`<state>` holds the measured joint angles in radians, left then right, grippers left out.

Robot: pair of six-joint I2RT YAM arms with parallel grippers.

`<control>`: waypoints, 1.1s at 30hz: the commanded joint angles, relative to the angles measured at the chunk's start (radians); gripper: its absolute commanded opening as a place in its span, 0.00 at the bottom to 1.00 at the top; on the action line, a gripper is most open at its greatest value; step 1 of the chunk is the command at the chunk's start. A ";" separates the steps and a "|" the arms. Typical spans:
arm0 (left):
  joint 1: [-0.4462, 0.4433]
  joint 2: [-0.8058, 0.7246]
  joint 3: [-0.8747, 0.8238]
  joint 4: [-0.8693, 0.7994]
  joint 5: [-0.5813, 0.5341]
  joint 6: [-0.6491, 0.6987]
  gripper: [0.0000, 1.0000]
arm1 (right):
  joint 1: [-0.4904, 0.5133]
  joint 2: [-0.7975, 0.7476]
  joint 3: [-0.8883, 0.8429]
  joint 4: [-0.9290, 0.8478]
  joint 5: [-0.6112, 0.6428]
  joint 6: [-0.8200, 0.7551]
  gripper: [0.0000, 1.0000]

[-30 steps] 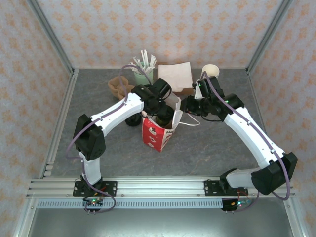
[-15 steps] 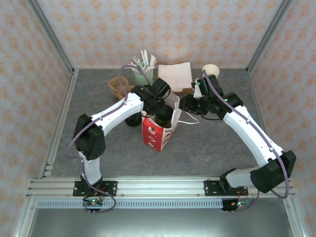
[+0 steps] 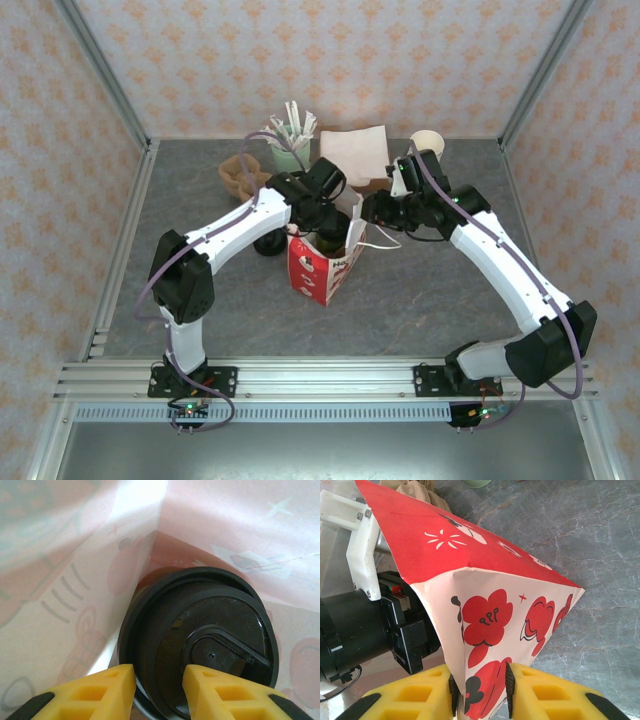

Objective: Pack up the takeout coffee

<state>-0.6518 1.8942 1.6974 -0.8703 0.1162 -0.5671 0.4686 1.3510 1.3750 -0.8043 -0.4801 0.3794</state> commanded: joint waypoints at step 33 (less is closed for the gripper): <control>0.020 0.044 0.159 -0.060 0.063 0.007 0.39 | 0.002 0.025 0.044 -0.028 0.005 -0.029 0.33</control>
<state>-0.6456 1.9255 1.8240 -0.9531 0.1596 -0.5564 0.4686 1.3682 1.3880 -0.8055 -0.4797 0.3683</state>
